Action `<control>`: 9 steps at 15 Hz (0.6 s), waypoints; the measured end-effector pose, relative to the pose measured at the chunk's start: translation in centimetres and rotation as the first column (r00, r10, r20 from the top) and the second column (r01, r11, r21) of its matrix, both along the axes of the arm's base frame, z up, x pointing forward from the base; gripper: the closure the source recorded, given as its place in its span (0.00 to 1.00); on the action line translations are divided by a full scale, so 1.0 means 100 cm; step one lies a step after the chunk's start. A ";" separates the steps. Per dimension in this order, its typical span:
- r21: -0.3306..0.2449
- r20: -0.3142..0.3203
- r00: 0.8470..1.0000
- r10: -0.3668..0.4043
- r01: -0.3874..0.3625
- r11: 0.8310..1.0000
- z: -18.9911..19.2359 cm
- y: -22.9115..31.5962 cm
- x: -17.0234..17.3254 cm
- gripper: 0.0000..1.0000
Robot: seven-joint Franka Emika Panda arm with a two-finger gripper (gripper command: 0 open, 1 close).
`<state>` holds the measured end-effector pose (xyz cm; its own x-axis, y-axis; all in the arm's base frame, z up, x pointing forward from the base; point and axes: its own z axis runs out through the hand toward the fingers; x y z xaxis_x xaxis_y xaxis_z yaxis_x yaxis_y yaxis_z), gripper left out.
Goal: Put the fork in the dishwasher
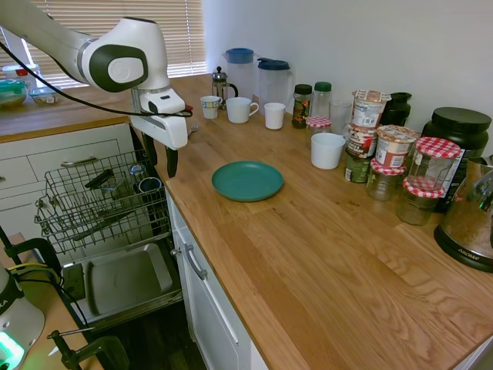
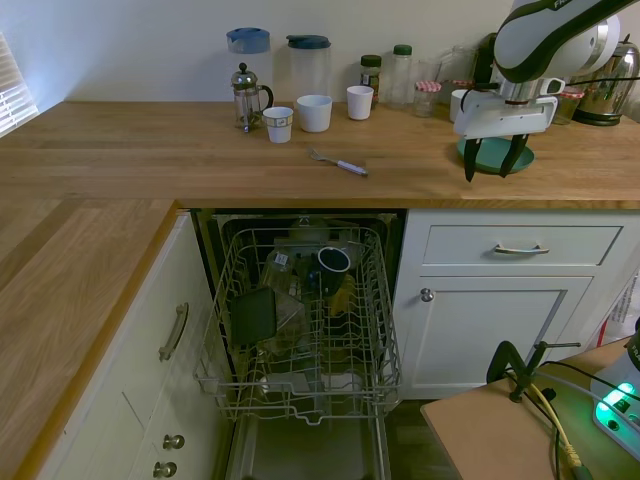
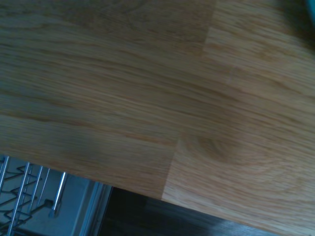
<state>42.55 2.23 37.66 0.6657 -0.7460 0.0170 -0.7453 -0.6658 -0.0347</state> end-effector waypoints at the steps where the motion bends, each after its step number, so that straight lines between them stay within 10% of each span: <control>1: -0.001 0.001 1.000 0.001 -0.001 1.000 0.000 0.000 0.000 0.00; 9: -0.079 0.104 0.986 0.129 -0.121 0.990 0.043 0.031 0.067 0.00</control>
